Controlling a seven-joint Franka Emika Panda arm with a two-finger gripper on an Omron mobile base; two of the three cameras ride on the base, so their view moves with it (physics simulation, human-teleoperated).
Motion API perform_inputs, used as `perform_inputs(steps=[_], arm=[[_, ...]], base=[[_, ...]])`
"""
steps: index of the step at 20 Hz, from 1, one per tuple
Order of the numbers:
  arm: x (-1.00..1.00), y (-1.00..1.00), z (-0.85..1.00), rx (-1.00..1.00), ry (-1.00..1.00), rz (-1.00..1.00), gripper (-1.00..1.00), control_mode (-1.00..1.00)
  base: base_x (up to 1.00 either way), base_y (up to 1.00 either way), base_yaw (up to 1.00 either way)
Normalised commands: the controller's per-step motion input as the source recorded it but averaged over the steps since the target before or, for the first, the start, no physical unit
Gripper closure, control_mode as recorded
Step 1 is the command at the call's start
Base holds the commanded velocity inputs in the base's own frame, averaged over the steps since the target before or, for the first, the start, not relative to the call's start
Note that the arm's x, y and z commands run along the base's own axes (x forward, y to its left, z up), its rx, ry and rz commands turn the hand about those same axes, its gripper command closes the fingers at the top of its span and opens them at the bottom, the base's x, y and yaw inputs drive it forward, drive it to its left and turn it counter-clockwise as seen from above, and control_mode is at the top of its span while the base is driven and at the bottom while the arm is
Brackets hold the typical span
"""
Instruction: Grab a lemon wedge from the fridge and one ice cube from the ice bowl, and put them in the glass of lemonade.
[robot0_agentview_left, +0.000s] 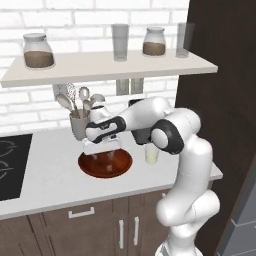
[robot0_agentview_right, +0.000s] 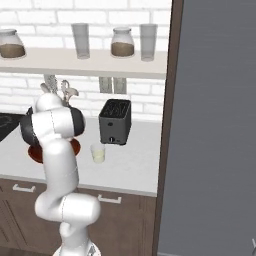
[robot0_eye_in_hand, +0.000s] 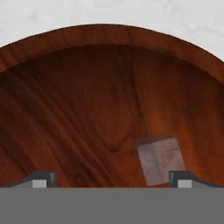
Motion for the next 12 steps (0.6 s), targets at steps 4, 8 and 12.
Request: perform_inputs(steps=[4, 8, 12], arm=[[0.1, -0.03, 0.0, 0.0, 0.0, 0.03, -1.0, -1.0], [-0.27, 0.0, 0.0, 0.0, -0.03, 0.04, -1.0, -1.0], [-0.3, 0.0, 0.0, 0.0, -0.14, 0.01, -1.0, -1.0]], base=[[0.0, 0.0, 0.0], [0.0, 0.0, 0.0], [0.0, 0.0, 0.0]])
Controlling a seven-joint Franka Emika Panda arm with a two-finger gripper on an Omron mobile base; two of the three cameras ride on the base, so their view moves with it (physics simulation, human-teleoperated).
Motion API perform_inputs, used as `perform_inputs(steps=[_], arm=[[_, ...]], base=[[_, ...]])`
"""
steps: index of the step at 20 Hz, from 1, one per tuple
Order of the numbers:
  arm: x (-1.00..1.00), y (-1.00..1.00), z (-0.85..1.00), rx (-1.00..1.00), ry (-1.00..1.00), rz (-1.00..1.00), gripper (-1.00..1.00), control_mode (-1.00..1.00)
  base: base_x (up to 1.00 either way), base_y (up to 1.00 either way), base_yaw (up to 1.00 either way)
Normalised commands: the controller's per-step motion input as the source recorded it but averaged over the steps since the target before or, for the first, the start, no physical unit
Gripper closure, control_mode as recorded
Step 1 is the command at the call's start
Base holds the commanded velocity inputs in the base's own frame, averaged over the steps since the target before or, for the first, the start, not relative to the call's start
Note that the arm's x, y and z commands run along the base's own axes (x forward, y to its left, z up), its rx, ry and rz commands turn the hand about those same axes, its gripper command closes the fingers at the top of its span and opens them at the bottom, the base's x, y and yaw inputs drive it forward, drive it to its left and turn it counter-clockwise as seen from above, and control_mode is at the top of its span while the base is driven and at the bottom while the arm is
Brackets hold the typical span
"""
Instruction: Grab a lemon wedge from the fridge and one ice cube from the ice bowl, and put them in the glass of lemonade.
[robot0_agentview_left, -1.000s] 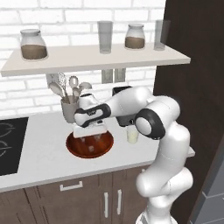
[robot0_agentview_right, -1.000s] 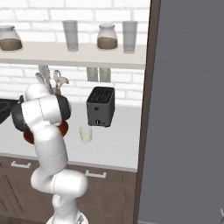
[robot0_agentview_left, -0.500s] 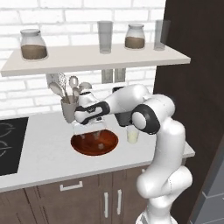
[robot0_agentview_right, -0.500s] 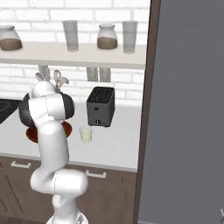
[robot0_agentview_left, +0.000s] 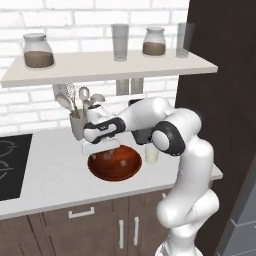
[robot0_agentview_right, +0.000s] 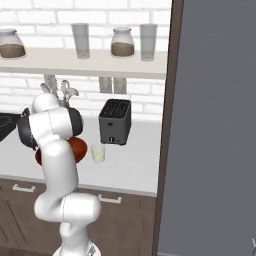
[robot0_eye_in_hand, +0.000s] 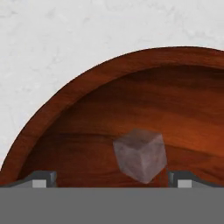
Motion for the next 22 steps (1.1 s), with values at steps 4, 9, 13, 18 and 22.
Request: perform_inputs(steps=[4, 9, 13, 18, 22], arm=[[-0.03, -0.01, 0.0, 0.01, -0.16, 0.0, -1.0, -1.0], [0.22, -0.07, -0.03, 0.12, -0.07, -0.02, -1.0, -1.0], [0.04, -0.09, -0.1, 0.13, -0.02, 0.0, -1.0, -1.0], [-0.18, -0.06, -0.15, 0.01, 0.0, 0.0, -1.0, -1.0], [0.0, 0.0, -0.22, 0.0, 0.0, 0.0, -1.0, -1.0]], base=[[0.0, 0.0, 0.0], [0.0, 0.0, 0.0], [0.0, 0.0, 0.0], [0.0, 0.0, 0.0], [0.0, 0.0, 0.0]])
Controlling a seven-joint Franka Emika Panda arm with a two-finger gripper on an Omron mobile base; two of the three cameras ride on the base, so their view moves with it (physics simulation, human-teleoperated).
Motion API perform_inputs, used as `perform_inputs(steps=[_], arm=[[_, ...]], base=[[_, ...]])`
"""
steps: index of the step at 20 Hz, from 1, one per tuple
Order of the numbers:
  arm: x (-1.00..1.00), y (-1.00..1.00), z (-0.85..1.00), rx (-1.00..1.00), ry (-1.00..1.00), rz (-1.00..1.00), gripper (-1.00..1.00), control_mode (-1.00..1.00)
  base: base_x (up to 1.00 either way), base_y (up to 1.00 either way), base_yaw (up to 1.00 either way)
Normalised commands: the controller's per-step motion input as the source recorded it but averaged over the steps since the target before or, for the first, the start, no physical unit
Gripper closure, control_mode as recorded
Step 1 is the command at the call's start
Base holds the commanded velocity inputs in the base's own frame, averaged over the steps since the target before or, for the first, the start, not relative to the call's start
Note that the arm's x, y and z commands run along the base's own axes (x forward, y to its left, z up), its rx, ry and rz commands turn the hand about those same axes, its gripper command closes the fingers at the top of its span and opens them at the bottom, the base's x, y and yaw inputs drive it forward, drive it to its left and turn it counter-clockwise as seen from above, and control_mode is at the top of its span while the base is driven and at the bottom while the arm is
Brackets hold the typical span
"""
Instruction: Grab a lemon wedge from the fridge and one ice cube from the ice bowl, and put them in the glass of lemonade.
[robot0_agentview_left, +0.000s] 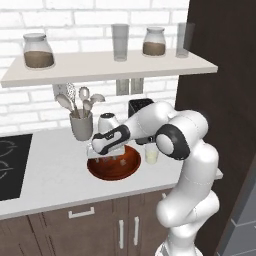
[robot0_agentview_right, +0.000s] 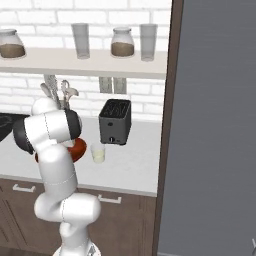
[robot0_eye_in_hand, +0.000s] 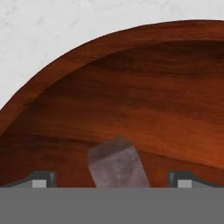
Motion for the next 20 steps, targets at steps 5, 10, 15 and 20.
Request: perform_inputs(steps=[5, 10, 15, 20], arm=[[0.27, 0.0, -0.01, 0.0, 0.0, 0.0, -1.0, -1.0], [0.01, 0.0, 0.0, 0.0, 0.0, 0.0, -1.0, -1.0], [0.0, 0.0, 0.01, 0.0, -0.04, 0.0, -1.0, -1.0], [0.02, 0.0, 0.0, 0.0, -0.11, 0.0, -1.0, -1.0]], base=[[0.0, 0.0, 0.0], [0.0, 0.0, 0.0], [0.0, 0.0, 0.0], [0.0, 0.0, 0.0]])
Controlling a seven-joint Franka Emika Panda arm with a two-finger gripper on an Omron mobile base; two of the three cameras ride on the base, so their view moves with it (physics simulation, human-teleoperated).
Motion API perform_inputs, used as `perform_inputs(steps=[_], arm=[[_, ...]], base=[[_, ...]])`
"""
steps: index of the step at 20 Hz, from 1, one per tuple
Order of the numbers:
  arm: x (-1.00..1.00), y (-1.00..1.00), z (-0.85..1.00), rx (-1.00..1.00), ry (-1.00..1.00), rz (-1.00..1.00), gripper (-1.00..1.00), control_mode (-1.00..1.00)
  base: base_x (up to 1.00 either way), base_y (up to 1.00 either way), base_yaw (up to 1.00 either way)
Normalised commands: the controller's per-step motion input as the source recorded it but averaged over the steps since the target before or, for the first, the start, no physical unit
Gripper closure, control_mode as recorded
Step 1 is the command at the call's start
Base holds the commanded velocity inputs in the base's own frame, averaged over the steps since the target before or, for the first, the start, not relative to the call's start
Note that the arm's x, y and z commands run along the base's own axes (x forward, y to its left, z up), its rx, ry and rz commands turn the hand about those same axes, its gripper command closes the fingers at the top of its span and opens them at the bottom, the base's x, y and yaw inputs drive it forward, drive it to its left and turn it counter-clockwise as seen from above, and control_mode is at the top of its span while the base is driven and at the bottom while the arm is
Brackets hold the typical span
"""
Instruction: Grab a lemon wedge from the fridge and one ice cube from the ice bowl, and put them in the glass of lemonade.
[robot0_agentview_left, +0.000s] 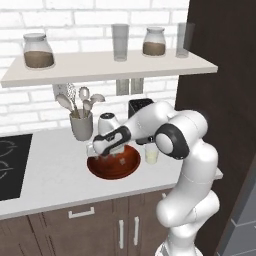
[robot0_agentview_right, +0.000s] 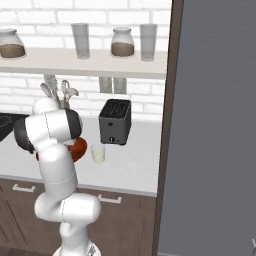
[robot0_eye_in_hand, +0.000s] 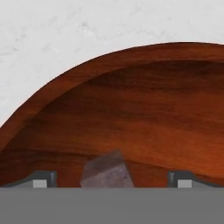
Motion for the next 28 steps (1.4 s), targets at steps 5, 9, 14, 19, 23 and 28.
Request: perform_inputs(steps=[5, 9, 14, 19, 23, 28], arm=[[0.05, 0.0, -0.04, 0.0, -0.13, 0.0, -1.0, -1.0], [-0.01, 0.0, -0.09, 0.0, -0.02, 0.0, -1.0, -1.0], [-0.04, 0.0, 0.0, 0.0, 0.0, 0.0, -1.0, -1.0], [0.0, 0.01, 0.0, 0.0, 0.0, 0.0, 1.0, -1.0], [0.0, 0.0, 0.0, 0.0, 0.0, 0.0, 1.0, -1.0], [0.0, 0.0, 0.0, 0.0, 0.01, 0.0, 1.0, -1.0]], base=[[0.0, 0.0, 0.0], [0.0, 0.0, 0.0], [0.0, 0.0, 0.0], [0.0, 0.0, 0.0], [0.0, 0.0, 0.0], [0.0, 0.0, 0.0]])
